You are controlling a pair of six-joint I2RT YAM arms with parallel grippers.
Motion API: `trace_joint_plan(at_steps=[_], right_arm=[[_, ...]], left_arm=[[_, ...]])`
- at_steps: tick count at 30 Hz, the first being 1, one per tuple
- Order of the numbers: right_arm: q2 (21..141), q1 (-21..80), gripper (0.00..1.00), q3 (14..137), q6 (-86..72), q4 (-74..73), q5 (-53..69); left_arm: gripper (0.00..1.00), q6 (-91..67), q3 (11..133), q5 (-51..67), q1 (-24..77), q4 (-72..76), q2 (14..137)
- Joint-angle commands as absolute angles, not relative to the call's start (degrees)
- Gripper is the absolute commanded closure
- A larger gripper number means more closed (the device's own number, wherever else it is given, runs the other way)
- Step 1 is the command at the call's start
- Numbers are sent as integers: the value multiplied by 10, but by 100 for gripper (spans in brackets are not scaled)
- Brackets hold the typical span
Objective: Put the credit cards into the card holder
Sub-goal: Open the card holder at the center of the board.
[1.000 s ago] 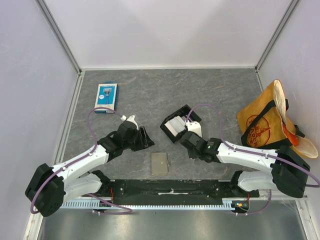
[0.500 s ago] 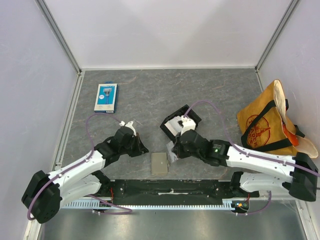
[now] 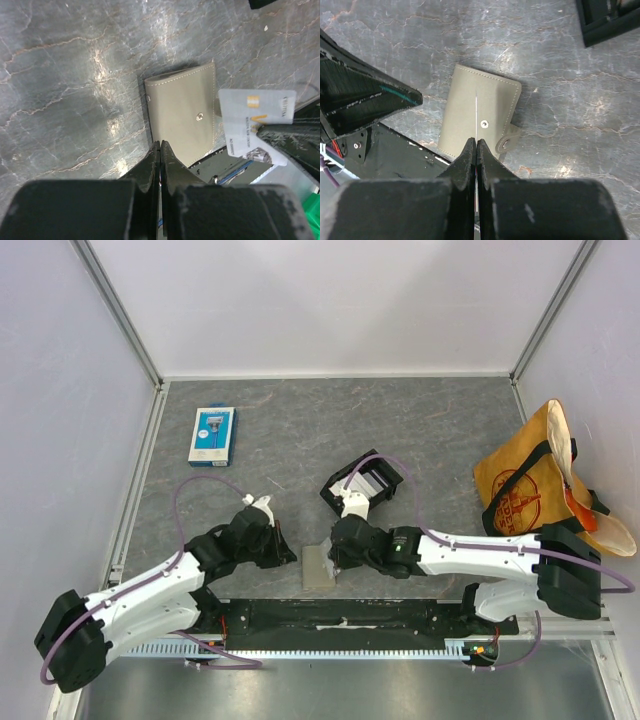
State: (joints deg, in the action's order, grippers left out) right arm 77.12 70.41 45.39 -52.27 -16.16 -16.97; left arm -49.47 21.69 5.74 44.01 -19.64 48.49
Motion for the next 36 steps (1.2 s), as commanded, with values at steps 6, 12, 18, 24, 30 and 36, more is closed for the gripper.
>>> trace_joint_plan(at_steps=[6, 12, 18, 24, 30, 36], right_arm=[[736, 707, 100, 410, -567, -180, -219], [751, 708, 100, 402, -582, -172, -218], [776, 707, 100, 388, -596, -149, -207], [792, 708, 100, 382, -609, -137, -207], [780, 707, 100, 368, -608, -78, -176], [763, 707, 100, 391, -592, -81, -176]], left_arm=[[98, -530, 212, 29, 474, -174, 519], [98, -543, 207, 24, 490, -155, 538], [98, -548, 200, 20, 499, -142, 563], [98, -555, 189, 18, 506, -127, 578], [98, -555, 193, 22, 508, -111, 596], [98, -549, 213, 24, 511, -94, 638]])
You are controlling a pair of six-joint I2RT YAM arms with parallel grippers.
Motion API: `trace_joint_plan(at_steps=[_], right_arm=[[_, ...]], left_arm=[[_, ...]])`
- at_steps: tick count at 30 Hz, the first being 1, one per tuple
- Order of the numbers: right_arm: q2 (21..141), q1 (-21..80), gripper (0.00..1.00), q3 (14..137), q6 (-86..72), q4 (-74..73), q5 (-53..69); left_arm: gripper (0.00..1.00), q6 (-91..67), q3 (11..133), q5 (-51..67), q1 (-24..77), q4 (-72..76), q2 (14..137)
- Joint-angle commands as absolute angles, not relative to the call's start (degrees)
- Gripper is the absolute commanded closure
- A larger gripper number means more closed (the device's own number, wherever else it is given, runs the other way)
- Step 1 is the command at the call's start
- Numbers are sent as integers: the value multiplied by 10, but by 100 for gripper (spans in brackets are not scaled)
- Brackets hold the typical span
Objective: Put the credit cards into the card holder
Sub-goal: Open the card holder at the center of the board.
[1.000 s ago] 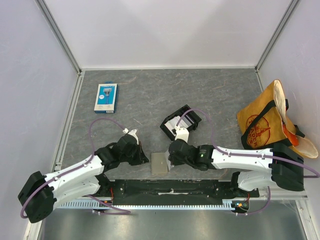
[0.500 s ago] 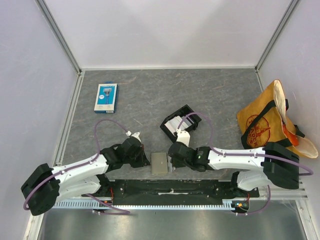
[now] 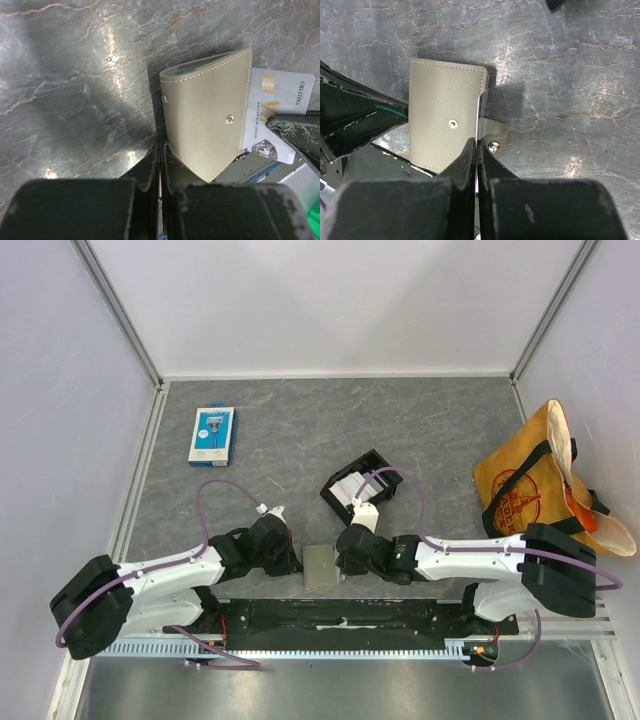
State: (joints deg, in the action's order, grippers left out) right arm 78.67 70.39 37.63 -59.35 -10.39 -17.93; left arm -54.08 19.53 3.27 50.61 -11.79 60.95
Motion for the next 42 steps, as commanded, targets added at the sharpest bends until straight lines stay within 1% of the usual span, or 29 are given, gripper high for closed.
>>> trace_joint_plan(at_steps=[1, 10, 20, 29, 33, 37, 42], right_arm=[[753, 707, 100, 392, -591, -82, -178], [701, 707, 100, 393, -581, -80, -185], [714, 707, 100, 401, -571, -70, -174], [710, 713, 100, 445, -562, -155, -225], [708, 713, 100, 444, -548, -123, -203], [755, 713, 100, 461, -548, -135, -186], [792, 716, 100, 457, -552, -101, -168]], left_arm=[[98, -548, 216, 23, 511, -91, 645], [98, -532, 265, 4, 511, -103, 711], [98, -522, 295, 15, 512, -77, 757], [98, -519, 290, 28, 511, -66, 751], [98, -518, 285, 31, 511, -61, 742], [98, -519, 282, 30, 511, -60, 730], [92, -528, 265, 20, 511, -58, 711]])
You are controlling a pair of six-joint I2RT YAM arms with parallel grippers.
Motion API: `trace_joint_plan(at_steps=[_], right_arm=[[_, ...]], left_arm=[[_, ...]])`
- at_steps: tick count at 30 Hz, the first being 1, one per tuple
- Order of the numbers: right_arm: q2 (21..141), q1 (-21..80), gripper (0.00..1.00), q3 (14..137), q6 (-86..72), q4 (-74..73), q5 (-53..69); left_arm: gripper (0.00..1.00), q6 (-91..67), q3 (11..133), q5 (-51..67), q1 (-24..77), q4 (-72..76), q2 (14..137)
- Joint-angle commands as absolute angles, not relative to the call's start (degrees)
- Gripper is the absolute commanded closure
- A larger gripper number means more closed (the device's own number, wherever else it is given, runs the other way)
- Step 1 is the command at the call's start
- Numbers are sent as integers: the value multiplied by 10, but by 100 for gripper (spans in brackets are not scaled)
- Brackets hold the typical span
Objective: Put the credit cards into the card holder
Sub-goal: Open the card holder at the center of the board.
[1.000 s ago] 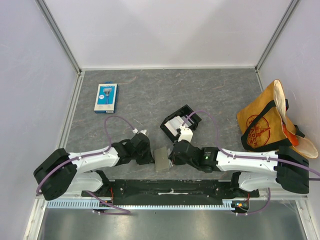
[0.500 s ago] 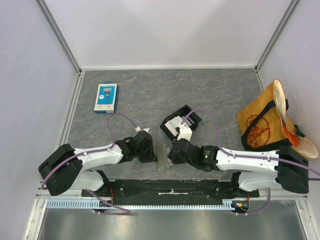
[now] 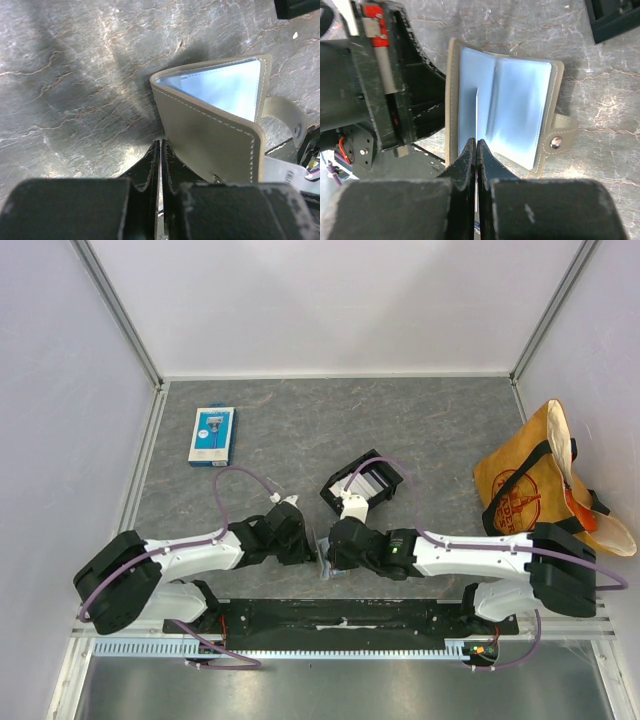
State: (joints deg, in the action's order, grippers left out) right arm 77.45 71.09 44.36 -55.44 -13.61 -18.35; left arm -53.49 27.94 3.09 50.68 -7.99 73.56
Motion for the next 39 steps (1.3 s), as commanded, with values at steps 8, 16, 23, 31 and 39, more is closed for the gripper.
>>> trace_joint_plan(at_steps=[8, 16, 23, 31, 39], right_arm=[[862, 717, 100, 468, -560, -118, -185], [899, 725, 100, 474, -561, -123, -197], [896, 728, 100, 477, -553, -121, -201], [893, 729, 100, 480, -550, -121, -205], [893, 732, 100, 479, -548, -122, -207]], left_arm=[[56, -534, 237, -22, 509, -98, 643], [30, -564, 200, -22, 504, -114, 535], [18, -614, 201, -44, 504, -114, 446], [16, -640, 251, -67, 502, -116, 507], [14, -660, 262, -58, 501, -66, 546]])
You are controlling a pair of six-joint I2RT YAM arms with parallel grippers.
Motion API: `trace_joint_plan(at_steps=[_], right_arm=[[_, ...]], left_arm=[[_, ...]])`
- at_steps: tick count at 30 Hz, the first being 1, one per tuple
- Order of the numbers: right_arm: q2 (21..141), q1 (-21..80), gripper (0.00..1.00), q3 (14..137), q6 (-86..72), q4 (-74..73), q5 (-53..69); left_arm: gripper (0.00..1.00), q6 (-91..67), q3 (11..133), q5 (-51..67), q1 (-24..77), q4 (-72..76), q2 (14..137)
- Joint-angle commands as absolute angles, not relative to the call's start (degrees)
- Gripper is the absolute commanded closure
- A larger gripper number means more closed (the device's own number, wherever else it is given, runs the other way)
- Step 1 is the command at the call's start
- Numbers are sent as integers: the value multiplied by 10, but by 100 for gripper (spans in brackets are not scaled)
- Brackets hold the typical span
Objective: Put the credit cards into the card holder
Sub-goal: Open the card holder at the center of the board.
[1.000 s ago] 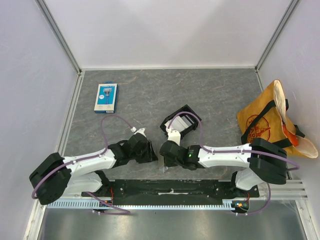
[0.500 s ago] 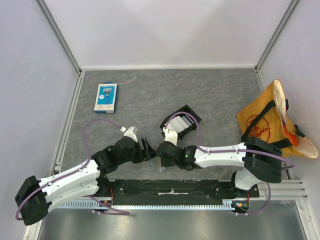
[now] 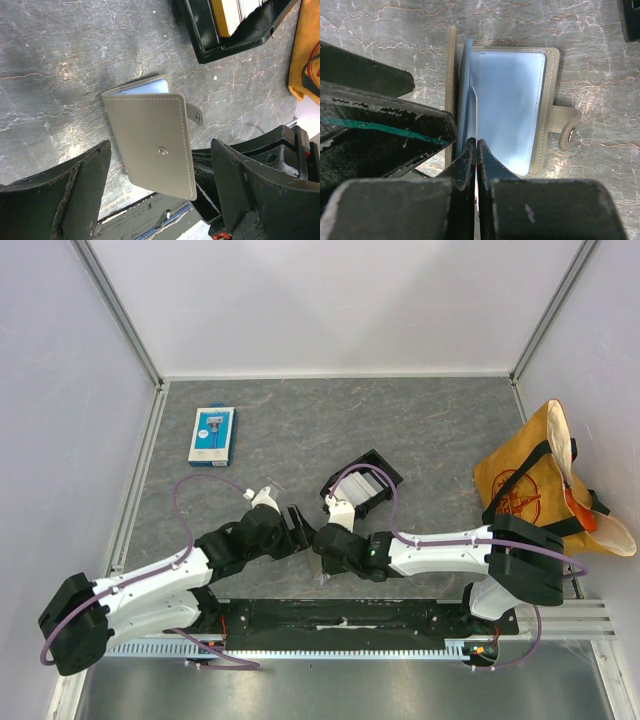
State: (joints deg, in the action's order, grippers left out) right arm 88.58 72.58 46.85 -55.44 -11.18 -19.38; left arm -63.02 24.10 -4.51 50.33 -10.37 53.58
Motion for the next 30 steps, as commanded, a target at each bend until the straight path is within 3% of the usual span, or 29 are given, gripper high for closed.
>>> trace_joint_plan(at_steps=[1, 4, 10, 15, 20, 23, 30], right_arm=[[892, 732, 100, 480, -548, -121, -208], [891, 732, 100, 478, -547, -120, -211], [890, 732, 100, 475, -551, -120, -215], [886, 731, 100, 472, -558, -127, -226], [883, 731, 100, 469, -562, -131, -227], [884, 731, 100, 469, -563, -130, -225], [869, 732, 100, 470, -561, -131, -224]], left_arm=[[14, -657, 266, -51, 502, -67, 556], [14, -648, 287, -31, 502, -91, 597], [28, -639, 285, -5, 503, -100, 615], [58, -639, 275, -25, 503, -140, 571], [76, -634, 258, -47, 502, -187, 523], [97, -633, 236, -49, 503, -196, 496], [98, -635, 208, -57, 502, -227, 473]])
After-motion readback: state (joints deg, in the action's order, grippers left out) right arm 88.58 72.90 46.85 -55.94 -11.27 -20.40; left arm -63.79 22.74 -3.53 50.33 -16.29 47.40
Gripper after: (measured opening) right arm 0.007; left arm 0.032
